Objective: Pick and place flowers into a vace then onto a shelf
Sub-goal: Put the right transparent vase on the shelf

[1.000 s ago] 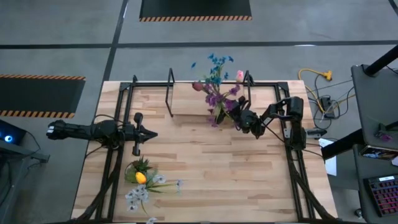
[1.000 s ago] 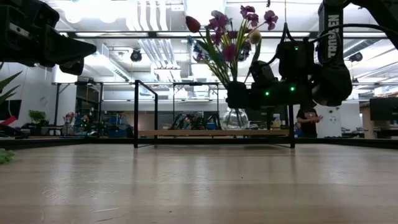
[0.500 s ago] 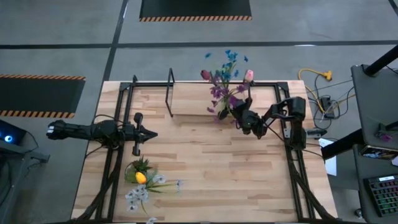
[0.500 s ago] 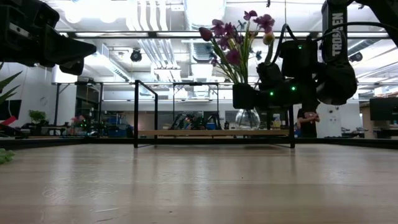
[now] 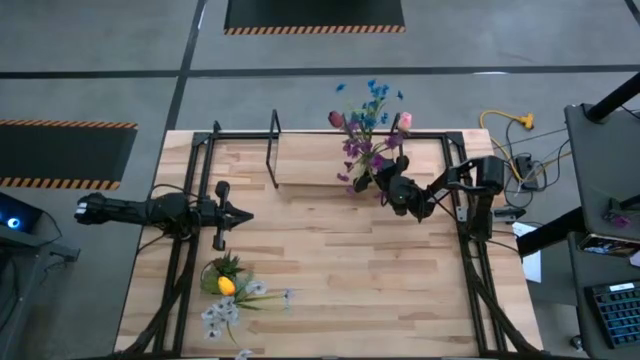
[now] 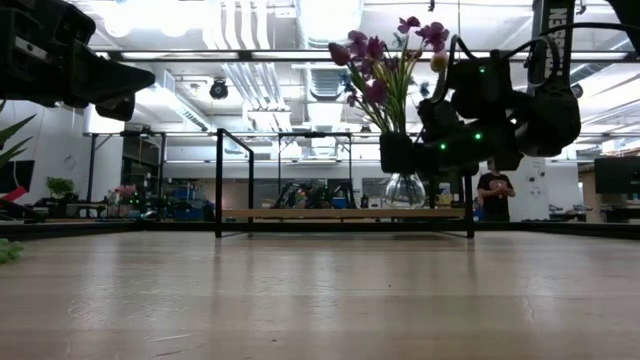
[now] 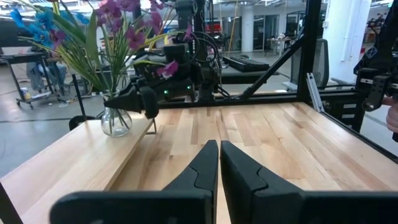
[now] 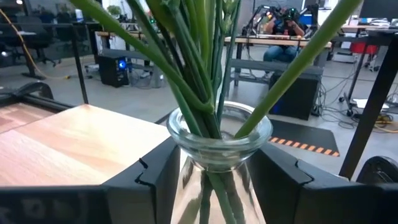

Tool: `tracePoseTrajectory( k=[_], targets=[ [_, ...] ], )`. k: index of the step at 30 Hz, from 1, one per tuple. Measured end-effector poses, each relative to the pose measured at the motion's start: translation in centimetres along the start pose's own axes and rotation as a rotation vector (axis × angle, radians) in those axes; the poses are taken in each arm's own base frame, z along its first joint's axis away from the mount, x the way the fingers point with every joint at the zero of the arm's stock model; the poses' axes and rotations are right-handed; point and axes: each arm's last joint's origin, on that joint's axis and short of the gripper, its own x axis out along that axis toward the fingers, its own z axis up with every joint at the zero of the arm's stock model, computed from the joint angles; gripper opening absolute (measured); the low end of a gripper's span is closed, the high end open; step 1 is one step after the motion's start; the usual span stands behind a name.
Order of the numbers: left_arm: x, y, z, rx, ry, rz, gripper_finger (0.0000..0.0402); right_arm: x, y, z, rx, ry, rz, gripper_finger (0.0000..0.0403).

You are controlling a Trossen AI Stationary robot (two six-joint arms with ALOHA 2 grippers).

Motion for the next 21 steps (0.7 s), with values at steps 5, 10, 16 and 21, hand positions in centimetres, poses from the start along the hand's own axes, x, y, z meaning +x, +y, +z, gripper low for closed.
tracePoseTrajectory(
  k=[5,10,16,21],
  targets=[
    [0.0,0.0,0.0,0.0,0.0,0.0,0.0,-0.1,0.0,-0.1,-0.012,0.006,0.005,0.0185],
    [0.0,0.0,0.0,0.0,0.0,0.0,0.0,-0.6,0.5,-0.2,-0.037,0.008,0.037,0.0225],
    [0.0,0.0,0.0,0.001,0.005,0.0,0.0,-1.3,1.0,-0.2,-0.049,0.005,0.064,0.0273],
    [0.0,0.0,-0.1,0.001,0.006,0.0,0.0,-1.8,0.4,-0.1,-0.048,0.008,0.064,0.0303]
  ],
)
